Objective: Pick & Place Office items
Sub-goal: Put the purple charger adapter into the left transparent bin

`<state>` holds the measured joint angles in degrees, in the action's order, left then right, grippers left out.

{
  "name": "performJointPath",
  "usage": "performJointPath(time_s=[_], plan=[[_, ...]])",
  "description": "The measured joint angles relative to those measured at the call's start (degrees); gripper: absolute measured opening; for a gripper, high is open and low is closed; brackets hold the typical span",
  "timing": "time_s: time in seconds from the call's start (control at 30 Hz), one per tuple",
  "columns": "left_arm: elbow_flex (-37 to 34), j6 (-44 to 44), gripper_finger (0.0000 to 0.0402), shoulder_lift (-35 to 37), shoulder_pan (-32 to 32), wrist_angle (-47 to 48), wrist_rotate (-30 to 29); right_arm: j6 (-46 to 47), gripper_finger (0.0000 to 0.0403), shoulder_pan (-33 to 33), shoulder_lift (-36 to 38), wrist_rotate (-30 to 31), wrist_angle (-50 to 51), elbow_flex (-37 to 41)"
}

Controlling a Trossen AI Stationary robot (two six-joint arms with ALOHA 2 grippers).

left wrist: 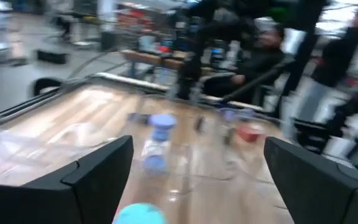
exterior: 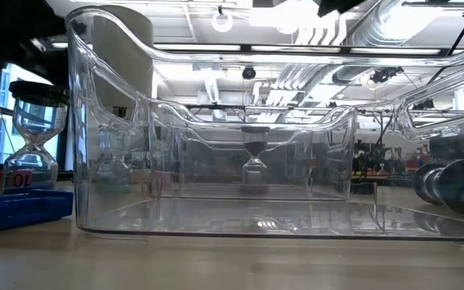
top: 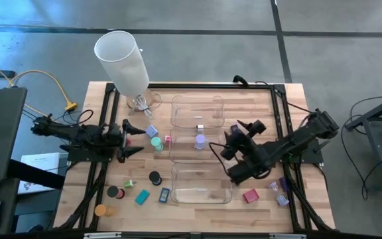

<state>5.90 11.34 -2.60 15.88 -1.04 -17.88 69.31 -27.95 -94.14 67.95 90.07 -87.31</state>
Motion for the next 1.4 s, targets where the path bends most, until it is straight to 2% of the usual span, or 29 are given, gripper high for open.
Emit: performJointPath(time_s=[0.1,0.2,0.37,0.47,0.6,0.77,0.87,1.0,1.13,1.23,1.4], plan=[[2.57,-0.09,0.0357,-2.52,0.02,0.02,1.53,-0.01,0.0294,-1.81,1.26,2.08,-0.08,0.00],[7.24,0.15,0.0357,-7.71,-0.04,4.57,1.58,-0.02,0.0294,-3.15,1.70,2.72,0.00,-0.02],[19.19,1.04,0.0357,-21.58,-0.04,17.57,2.89,0.20,0.0294,-5.39,1.56,2.62,-0.08,0.49],[26.79,-2.72,0.0357,-30.48,-0.04,28.52,5.15,2.75,0.0294,-6.09,1.51,3.25,-0.10,2.59],[34.11,-10.01,0.0357,-40.76,-0.07,39.93,1.88,5.43,0.0294,-7.11,2.72,4.20,-0.05,6.24],[36.18,-15.18,0.0357,-47.69,-0.07,41.73,-0.71,10.27,0.0294,-7.00,4.16,3.95,-0.07,11.33],[36.16,-19.23,0.0357,-49.21,-0.07,43.01,-0.71,12.00,0.0294,-7.03,5.41,4.05,-0.01,13.53],[36.14,-24.20,0.0357,-47.51,-0.04,44.04,-0.99,13.13,0.0294,-6.82,6.52,3.90,-0.04,14.86],[36.14,-26.91,0.0357,-43.58,-0.83,44.69,-5.16,13.17,0.0294,-6.77,7.43,4.08,-0.05,14.97],[36.14,-28.21,0.0357,-41.03,-2.96,45.86,-8.00,13.16,0.0294,-6.81,7.53,4.20,-0.07,14.97],[36.14,-31.01,0.0357,-39.85,-8.51,45.76,-7.35,13.12,0.0294,-6.56,7.53,4.62,-0.08,14.99]])
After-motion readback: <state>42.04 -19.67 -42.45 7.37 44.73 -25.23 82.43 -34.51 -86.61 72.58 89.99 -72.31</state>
